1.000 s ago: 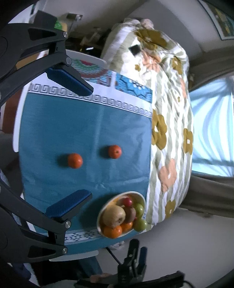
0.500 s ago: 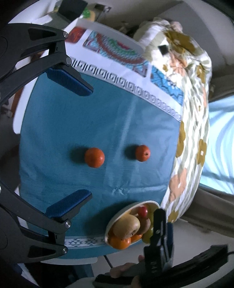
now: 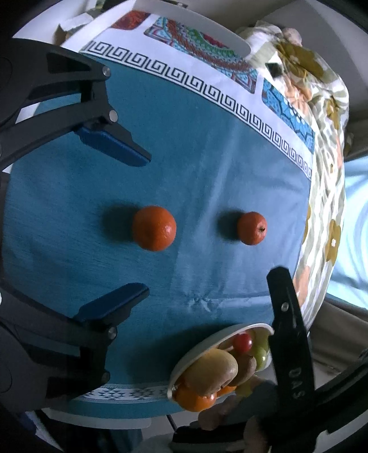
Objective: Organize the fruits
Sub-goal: 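Grasp a tangerine with the left tool while the right tool grasps the other tangerine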
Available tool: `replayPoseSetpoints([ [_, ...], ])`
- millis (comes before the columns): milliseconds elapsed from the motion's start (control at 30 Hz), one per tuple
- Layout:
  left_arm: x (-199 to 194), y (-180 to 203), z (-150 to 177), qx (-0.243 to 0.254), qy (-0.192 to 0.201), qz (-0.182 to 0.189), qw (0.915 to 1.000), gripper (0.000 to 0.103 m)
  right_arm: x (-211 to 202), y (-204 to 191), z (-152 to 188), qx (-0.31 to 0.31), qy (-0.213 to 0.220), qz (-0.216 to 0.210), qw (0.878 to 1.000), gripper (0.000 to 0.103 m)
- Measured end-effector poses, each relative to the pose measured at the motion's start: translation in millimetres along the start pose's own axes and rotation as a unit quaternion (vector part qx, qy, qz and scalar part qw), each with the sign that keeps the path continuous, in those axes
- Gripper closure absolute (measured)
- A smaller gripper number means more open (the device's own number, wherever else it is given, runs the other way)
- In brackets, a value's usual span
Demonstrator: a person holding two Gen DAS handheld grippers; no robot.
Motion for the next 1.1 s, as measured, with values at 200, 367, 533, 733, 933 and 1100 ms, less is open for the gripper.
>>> replayPoseSetpoints([
  [200, 14.5, 3.6, -3.3, 0.019, -0.007, -0.011, 0.9997, 0.026, 12.1, 1.0, -3.6, 0.001, -0.01, -0.008, 1.0, 0.003],
  [367, 23.3, 1.9, -3.5, 0.025, -0.015, -0.013, 0.9995, 0.054, 20.1, -2.5, -4.8, -0.003, -0.019, -0.014, 1.0, 0.004],
  [533, 24.1, 1.9, -3.8, 0.027, -0.015, -0.002, 0.9995, 0.062, 31.4, -11.7, -5.7, -0.013, -0.036, -0.02, 0.999, 0.015],
  [733, 22.7, -13.6, -2.6, 0.009, -0.015, -0.011, 0.9998, 0.062, 49.0, -22.8, -7.6, -0.02, -0.056, -0.022, 0.998, 0.028],
  [933, 18.0, -44.4, -0.4, -0.014, -0.015, -0.029, 0.9994, 0.062, 60.0, -30.1, -11.6, -0.018, -0.064, -0.019, 0.998, 0.037],
  [1100, 15.3, -59.2, 0.7, -0.023, -0.013, -0.038, 0.9989, 0.062, 64.9, -32.5, -11.4, -0.019, -0.068, -0.011, 0.997, 0.042],
])
Point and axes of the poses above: each gripper's, at about its wrist camera, not at the fingertips, and x roughly the way its jaws point, y to its right, z to its underside, the point moved 4 cm from there along x, roughly the way its jaws point, and after that the axes turned 5 degrees about x, right-handed, at the moved point
